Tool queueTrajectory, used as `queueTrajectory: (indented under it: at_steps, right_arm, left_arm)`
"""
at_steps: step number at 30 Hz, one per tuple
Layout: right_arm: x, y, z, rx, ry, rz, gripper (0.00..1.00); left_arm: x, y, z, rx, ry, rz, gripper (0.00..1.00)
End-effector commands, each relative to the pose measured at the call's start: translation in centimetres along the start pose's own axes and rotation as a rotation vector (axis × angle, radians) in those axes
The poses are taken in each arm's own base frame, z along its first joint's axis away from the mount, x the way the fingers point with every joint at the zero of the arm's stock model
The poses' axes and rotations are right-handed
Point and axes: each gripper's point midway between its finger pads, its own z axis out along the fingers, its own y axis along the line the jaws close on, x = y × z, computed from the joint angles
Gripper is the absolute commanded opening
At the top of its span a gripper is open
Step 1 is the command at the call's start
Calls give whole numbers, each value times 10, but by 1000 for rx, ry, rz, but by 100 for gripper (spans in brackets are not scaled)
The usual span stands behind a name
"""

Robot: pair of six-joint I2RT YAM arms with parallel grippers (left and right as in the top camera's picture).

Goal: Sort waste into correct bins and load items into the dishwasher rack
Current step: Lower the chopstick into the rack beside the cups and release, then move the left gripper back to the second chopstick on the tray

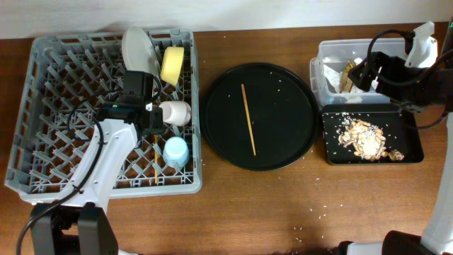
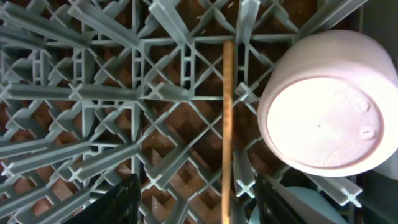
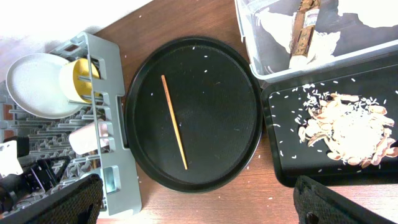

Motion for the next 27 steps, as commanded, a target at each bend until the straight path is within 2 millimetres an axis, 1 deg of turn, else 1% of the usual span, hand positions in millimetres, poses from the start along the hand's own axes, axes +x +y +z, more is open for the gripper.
queueTrajectory:
  at_steps: [1,3,4,6,7,9,10,11,13,16,18,19,21,24,25,27]
  right_arm:
    - [-1,-2,0,10,-2,-6,98]
    - [-1,-2,0,10,-2,-6,99]
    - [-1,-2,0,10,-2,-5,98]
    - [-1,-2,0,10,-2,-6,98]
    - [-1,-2,0,10,-2,-5,99]
    - [-1,-2,0,10,-2,-6,99]
    - [-1,-2,0,10,-2,-6,98]
    - [-1,-2,0,10,-2,-6,98]
    - [-1,-2,0,10,-2,-6,98]
    - [-1,-2,0,10,-2,-5,98]
    - [-1,-2,0,10,-2,-6,98]
    - [-1,-2,0,10,-2,-6,98]
    - [-1,-2,0,10,-2,-6,99]
    - [-1,-2,0,10,-2,-5,98]
    - [-1,-2,0,10,-2,-6,99]
    - [-1,-2,0,10,-2,-6,99]
  left_arm:
    - [-13,-3,-8,22,-33,1,59]
    - [-25,-10,-20,58,-53,6,59]
    - [-33,-20,-30,97,-70,15,59]
    - [-48,-48,-52,200,-113,44,56]
    - [-55,-64,-64,243,-136,31,56]
    - [-57,-92,-77,287,-148,-20,56]
    - [-55,-105,-81,306,-146,-37,56]
    - [-51,-121,-83,329,-137,-54,56]
    - [-42,-153,-85,362,-120,-42,56]
    - [-33,-188,-77,387,-102,-5,55]
    - [-35,-210,-71,423,-72,12,55]
    - [-39,-220,-72,454,-46,18,55]
    - [-48,-232,-73,475,-4,38,55]
    - [-64,-242,-70,448,48,74,55]
    - [-66,-246,-64,431,85,80,55]
    - [-60,-251,-47,395,161,101,56]
